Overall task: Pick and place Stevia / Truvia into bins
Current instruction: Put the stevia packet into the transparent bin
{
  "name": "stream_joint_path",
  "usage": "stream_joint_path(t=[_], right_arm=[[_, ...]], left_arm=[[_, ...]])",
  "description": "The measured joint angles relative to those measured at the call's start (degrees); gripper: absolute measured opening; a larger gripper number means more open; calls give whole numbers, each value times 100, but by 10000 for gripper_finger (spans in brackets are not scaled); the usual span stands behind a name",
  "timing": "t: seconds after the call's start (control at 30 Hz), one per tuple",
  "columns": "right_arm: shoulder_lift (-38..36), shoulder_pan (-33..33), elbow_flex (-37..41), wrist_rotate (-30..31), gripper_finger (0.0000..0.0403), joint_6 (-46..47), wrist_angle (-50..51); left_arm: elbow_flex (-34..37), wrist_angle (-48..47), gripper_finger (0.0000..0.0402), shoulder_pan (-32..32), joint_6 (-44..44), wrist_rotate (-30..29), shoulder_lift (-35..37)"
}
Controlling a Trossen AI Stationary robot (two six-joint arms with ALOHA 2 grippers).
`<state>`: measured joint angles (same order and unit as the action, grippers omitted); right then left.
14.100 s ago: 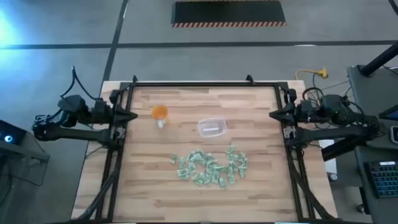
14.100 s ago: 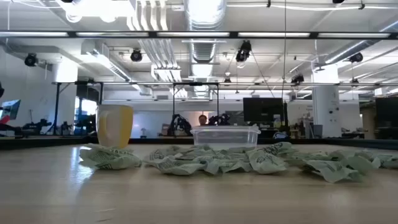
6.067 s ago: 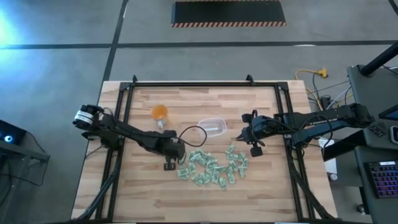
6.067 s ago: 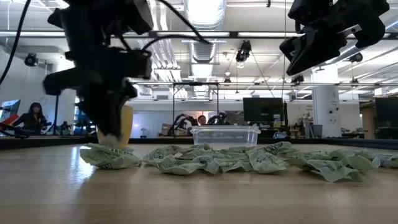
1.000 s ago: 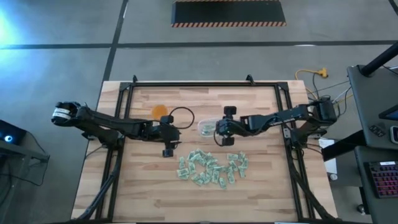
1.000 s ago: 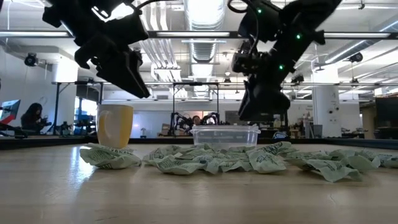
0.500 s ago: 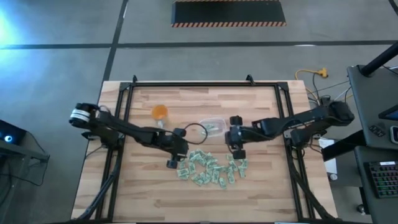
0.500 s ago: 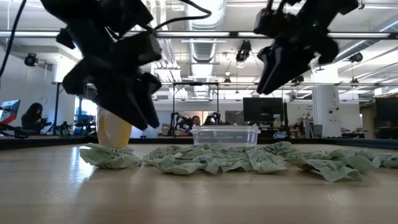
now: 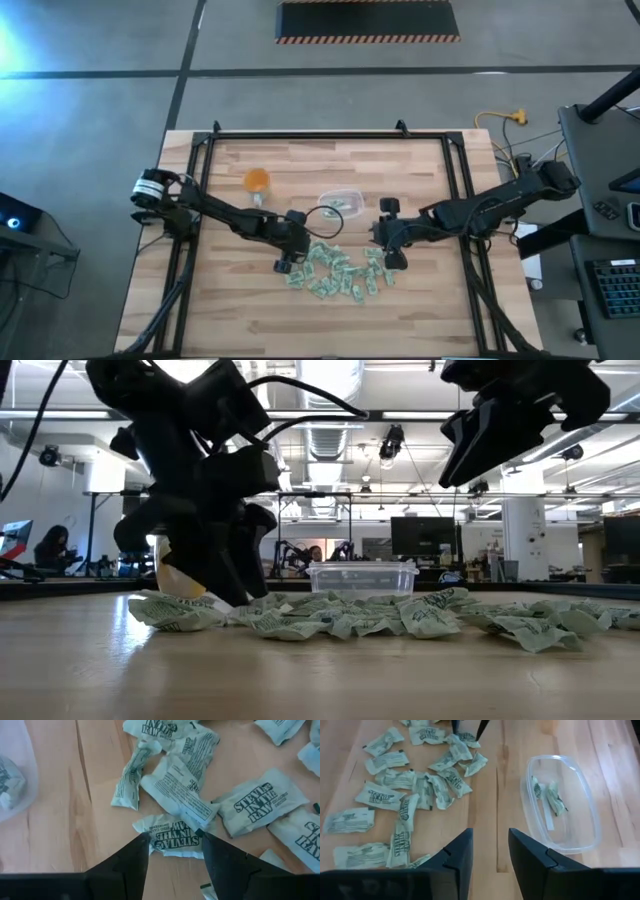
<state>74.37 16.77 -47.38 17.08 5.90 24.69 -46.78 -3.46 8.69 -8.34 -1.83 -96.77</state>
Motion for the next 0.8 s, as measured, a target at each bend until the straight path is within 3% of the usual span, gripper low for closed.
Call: stream_joint_path(t=[0.13,0.37,0.43,0.53,0.67,0.8], right_arm=[[39,118,8,108,105,19,13],[37,183,9,109,87,129,43],[37,185,20,108,82,164,46],[46,186,38,109,76,271,81],[48,186,63,109,70,425,197],[48,186,96,109,68,464,214]], left_arm=[[11,-1,149,0,1,-21,-4],[12,-47,21,-4,-171,-105,4],[-5,-152,10,-4,-170,-302,42],[-11,-192,9,2,-151,-874,144],[-13,41,2,32,-164,-2116,334],[14,1100,3,44,-706,-2772,425]])
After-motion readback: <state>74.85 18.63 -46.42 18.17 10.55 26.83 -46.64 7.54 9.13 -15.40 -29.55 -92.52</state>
